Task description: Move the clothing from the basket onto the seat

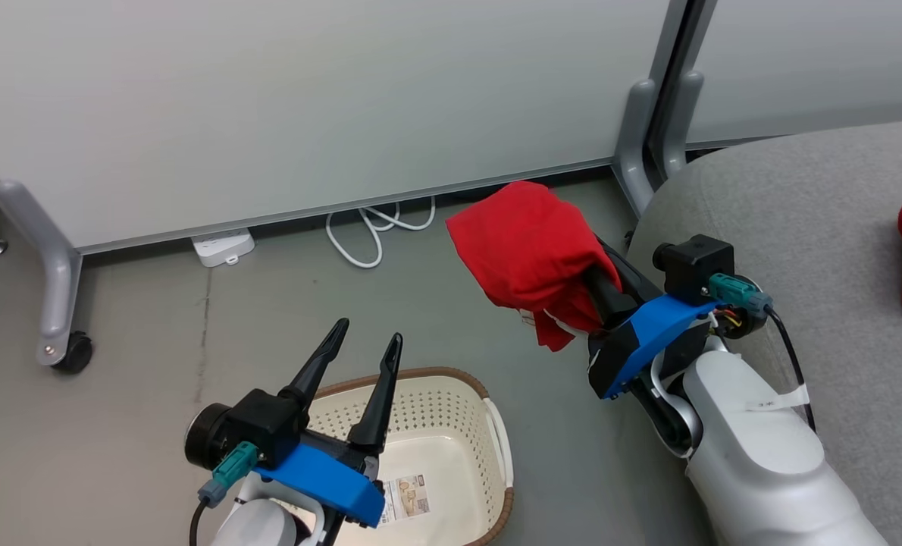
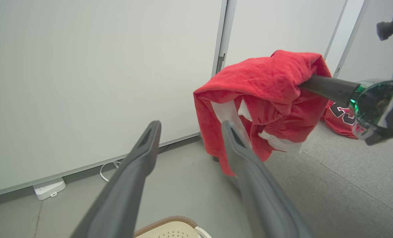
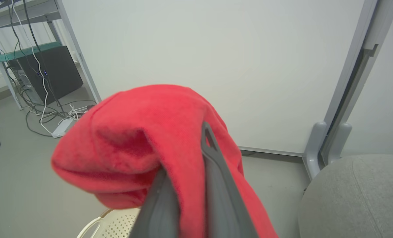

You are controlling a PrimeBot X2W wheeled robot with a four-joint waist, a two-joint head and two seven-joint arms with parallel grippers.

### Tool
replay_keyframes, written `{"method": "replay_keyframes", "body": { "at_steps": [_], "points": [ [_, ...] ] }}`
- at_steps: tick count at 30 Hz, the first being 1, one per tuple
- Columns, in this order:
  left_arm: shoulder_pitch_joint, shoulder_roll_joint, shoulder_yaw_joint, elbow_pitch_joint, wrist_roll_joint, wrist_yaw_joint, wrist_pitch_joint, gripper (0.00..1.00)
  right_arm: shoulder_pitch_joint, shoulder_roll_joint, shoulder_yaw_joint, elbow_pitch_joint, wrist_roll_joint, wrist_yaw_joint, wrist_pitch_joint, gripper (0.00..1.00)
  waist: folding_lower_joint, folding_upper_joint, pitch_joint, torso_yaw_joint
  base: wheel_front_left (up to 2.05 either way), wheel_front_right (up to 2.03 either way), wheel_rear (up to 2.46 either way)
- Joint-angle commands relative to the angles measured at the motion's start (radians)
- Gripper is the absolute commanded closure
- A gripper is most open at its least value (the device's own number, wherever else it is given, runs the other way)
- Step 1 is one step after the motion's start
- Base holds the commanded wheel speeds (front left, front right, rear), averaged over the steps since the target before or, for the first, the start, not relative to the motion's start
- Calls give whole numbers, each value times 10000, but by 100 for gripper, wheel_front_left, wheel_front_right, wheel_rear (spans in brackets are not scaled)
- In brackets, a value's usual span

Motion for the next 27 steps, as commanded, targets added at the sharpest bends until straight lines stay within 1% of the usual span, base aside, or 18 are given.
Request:
{"method": "replay_keyframes", "body": {
  "at_steps": [1,4,8,15,16,17,18,23,24,27],
  "points": [
    [76,45,49,-3,-41,-11,-30,0,114,22,-37,-100,-35,1,27,100,0,-1,35,-181,0,0,0],
    [59,120,74,-22,43,-11,-30,0,139,62,-82,-158,-62,1,20,100,0,-1,104,-548,0,0,0],
    [53,158,130,-77,88,-12,-28,0,164,100,-153,-209,-63,1,-8,100,0,-1,227,-1260,0,0,0],
    [-33,219,243,-178,185,-12,-28,0,202,196,-281,-291,-48,1,-92,100,0,-1,442,-2828,0,0,0],
    [-52,207,176,-180,193,-12,-30,0,226,176,-345,-288,-61,1,-110,100,0,-1,465,-3015,0,0,0],
    [-52,207,176,-180,193,-12,-30,0,226,176,-345,-288,-61,1,-110,100,0,-1,465,-3015,0,0,0],
    [-57,230,152,-158,205,-12,-30,0,274,191,-393,-289,-60,3,-130,100,0,-1,506,-3428,0,0,0],
    [-86,347,151,-141,217,-13,-30,0,370,260,-468,-307,-29,1,-200,100,0,-1,621,-4411,0,0,0],
    [-86,347,151,-141,217,-13,-30,0,370,260,-468,-307,-29,1,-200,100,0,-1,621,-4411,0,0,0],
    [-42,408,118,-111,205,-13,-28,0,454,301,-524,-304,13,1,-229,100,0,-1,657,-4925,0,0,0]
  ]
}}
